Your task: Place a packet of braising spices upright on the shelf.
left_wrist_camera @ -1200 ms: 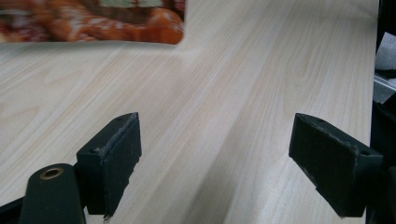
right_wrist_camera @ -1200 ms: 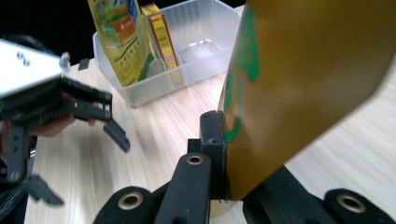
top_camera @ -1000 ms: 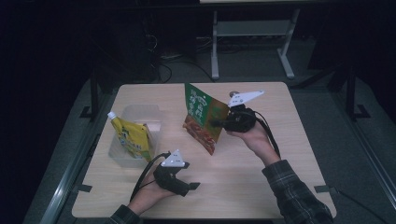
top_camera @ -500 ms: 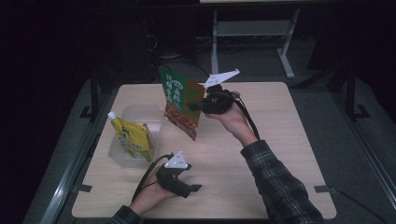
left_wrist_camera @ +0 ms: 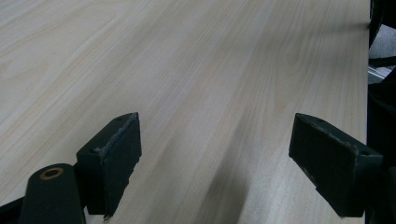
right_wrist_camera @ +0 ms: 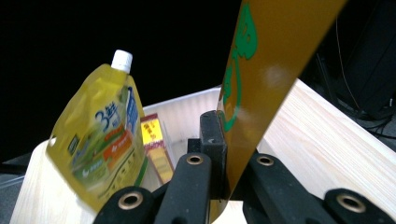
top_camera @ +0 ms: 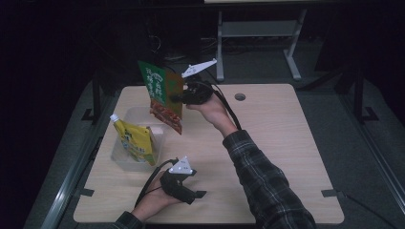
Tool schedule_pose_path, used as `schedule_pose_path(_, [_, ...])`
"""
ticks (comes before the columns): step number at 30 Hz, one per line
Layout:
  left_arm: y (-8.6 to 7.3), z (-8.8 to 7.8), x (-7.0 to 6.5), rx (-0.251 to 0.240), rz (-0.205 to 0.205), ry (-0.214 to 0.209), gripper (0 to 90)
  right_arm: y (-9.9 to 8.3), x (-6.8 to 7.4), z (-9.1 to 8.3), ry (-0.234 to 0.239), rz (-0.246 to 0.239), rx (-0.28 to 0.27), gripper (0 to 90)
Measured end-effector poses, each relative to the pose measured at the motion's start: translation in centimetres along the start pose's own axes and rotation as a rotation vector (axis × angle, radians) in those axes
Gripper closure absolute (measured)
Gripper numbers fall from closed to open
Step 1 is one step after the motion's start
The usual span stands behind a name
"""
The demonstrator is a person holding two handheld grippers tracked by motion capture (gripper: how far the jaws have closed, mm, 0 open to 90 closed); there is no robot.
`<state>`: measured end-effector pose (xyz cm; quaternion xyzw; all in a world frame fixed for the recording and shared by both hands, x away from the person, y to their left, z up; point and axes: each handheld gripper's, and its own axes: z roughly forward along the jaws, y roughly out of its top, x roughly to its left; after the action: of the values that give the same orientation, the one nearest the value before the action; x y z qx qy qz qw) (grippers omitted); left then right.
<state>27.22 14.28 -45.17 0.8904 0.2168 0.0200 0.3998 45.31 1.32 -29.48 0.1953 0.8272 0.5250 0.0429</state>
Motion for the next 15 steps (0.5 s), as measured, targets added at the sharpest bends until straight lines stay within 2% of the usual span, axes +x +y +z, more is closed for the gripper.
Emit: schedule_pose_path(15, [0.1,0.3,-0.1,0.013,0.005,-0.012,16.3,1.6,0.7,5.0,0.005,-0.01,-0.002,89.7])
